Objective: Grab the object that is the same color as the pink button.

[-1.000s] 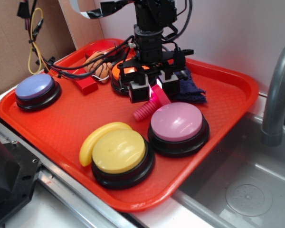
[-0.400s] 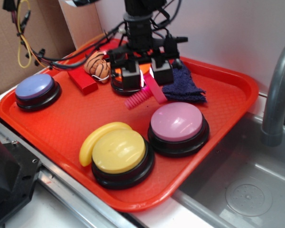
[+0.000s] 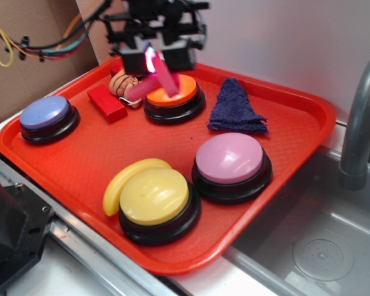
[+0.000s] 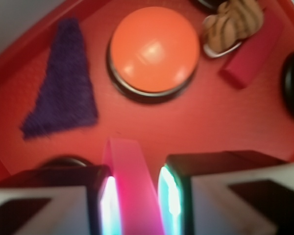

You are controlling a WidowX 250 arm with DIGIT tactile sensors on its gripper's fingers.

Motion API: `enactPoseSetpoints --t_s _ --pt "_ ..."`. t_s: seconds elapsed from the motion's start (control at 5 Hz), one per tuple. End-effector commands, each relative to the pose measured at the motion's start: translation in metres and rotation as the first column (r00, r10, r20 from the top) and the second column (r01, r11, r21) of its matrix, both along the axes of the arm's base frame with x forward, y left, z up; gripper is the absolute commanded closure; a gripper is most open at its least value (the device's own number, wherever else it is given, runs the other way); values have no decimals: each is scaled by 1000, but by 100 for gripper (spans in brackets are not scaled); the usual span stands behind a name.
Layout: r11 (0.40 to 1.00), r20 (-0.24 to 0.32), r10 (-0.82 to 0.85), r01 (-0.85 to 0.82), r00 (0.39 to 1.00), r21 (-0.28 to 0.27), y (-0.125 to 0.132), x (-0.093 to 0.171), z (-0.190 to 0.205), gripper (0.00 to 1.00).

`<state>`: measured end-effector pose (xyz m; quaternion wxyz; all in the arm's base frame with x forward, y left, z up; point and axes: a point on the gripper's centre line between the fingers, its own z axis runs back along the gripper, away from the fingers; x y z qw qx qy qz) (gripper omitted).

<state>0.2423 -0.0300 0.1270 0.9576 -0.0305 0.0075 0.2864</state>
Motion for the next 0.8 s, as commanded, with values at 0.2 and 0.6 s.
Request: enactPoseSetpoints --t_s 0.2,0.6 --pt "965 26 -263 263 964 25 63 -29 22 100" --pt "965 35 -257 254 966 70 80 -33 20 100"
